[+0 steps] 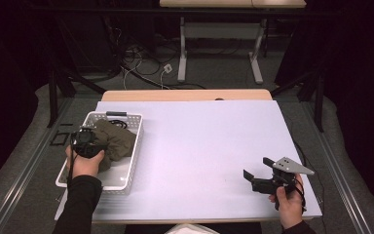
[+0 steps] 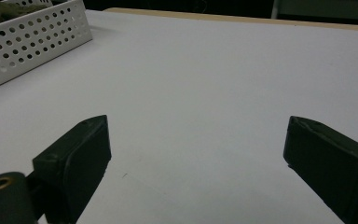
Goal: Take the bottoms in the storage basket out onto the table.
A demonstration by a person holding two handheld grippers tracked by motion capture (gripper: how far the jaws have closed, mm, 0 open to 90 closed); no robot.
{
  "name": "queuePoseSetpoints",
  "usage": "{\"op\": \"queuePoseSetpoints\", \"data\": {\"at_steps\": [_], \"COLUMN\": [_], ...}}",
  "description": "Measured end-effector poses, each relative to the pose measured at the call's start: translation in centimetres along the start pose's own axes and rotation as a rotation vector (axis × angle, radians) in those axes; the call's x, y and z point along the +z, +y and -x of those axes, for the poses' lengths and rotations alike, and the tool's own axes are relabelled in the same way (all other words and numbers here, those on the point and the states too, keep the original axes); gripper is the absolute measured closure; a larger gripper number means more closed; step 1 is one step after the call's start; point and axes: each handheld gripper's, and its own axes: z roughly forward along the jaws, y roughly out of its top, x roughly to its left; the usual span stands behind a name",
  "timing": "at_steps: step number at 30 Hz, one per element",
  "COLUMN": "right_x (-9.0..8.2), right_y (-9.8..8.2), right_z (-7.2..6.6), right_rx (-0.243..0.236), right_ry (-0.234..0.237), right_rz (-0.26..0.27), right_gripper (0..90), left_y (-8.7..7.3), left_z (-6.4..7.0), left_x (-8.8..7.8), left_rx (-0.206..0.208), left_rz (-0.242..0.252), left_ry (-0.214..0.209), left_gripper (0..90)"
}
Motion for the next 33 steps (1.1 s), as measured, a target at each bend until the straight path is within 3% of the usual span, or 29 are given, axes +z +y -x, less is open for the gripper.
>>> {"op": "queuePoseSetpoints", "data": {"at_steps": [33], "right_x": [-0.1], "right_y": [-0.1], "right_z": [-0.6], "right_rx": [-0.033], "right_ry": [0.056], "right_rz": [0.058], "right_gripper": [2.6], "left_y": [-0.3], "left_z": [0.0], "left_x": [-2.5], "left_rx": [0.006], "left_rz": [0.102], "left_ry": [-0.057], "left_gripper": [70.4]}}
